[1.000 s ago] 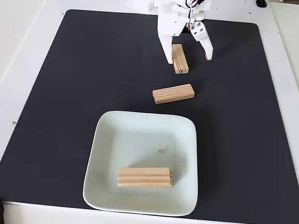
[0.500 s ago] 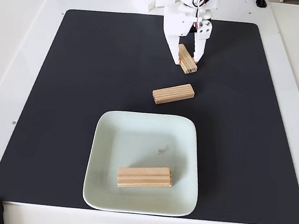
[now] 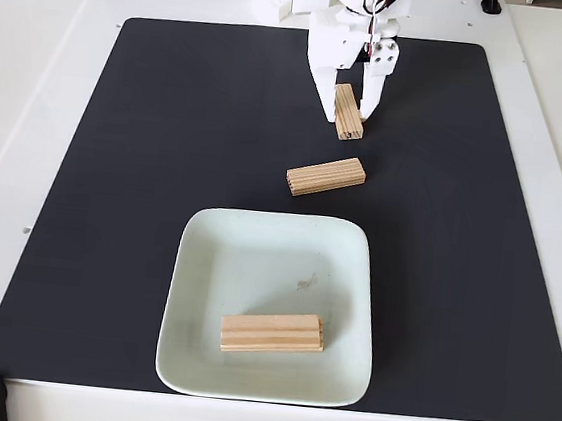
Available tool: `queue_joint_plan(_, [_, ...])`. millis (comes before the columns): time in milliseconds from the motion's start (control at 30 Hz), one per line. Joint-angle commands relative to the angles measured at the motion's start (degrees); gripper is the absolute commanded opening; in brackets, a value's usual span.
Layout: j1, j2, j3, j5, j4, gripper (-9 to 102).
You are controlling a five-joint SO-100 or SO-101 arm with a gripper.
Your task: Pick up the wooden block and place them on the plate.
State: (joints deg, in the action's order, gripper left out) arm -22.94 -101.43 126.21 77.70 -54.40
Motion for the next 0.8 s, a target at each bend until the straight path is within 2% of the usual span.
queue_joint_plan(0, [-0.88,-5.10,-5.71,-5.36,0.35,0])
queue_joint_plan(200, [-3.78,-10.99,-14.85,-16.96,0.26,0])
queue_joint_plan(367, [-4.22,-11.78,-25.66,-32.78,0.35,0])
queue_joint_plan(500, [-3.25,-8.17,-35.51,-45.44,0.88,0])
queue_joint_plan(767, [3.34,5.27,-51.59,-61.08,0.97,0])
